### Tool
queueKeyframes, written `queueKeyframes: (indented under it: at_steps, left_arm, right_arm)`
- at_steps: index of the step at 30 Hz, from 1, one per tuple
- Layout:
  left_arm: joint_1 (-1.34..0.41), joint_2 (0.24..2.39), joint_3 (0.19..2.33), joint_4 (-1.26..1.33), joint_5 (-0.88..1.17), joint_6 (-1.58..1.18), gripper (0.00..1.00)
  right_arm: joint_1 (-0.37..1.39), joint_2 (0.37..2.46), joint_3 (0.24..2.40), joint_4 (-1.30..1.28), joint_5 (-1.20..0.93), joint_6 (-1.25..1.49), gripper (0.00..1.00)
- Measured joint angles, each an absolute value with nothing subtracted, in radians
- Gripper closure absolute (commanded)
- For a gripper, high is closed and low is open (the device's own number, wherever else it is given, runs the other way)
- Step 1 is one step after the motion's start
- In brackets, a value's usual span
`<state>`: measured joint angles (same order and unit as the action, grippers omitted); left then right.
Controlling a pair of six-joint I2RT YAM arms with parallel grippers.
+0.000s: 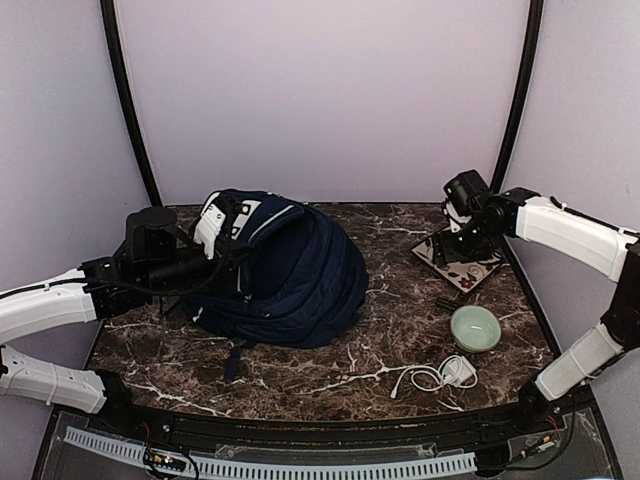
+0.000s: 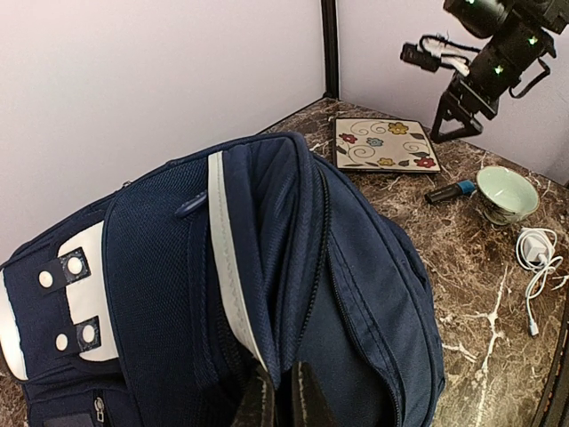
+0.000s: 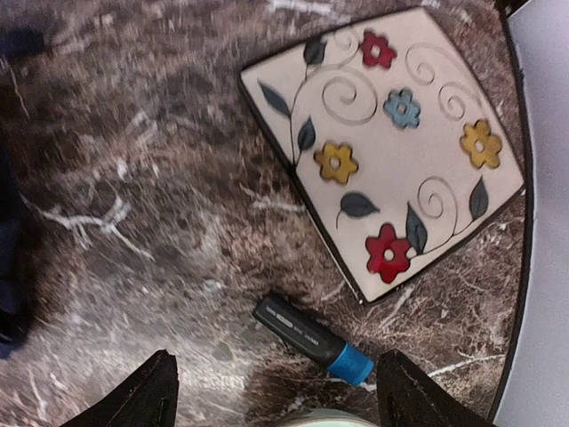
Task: Pack the student bag
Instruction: Move the pen to the center of the board.
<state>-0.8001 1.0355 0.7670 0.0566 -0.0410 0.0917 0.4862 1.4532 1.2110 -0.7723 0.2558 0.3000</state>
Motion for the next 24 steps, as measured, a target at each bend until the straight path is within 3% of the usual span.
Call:
queueKeyframes:
  at_steps: [7, 16, 18, 24]
  left_arm:
    - [-0.8, 1.036, 0.767, 0.056, -0.041, 0.092, 1.0]
    - [-0.8, 1.036, 0.767, 0.056, -0.041, 0.092, 1.0]
    - [-0.8, 1.036, 0.767, 0.056, -0.041, 0.092, 1.0]
    - [-0.8, 1.036, 0.767, 0.055, -0.041, 0.092, 1.0]
  right_arm:
    - [0.4, 1.576, 1.155, -0.829, 0.164, 0.216, 0.11]
    - [0.339, 1.683, 1.105, -0.833, 0.066, 0.15, 0.17]
    - [0.338, 1.71, 1.098, -0.833, 0.063, 0.14, 0.19]
    - [0.337, 1.796, 1.115, -0.839, 0.045, 0.105, 0.37]
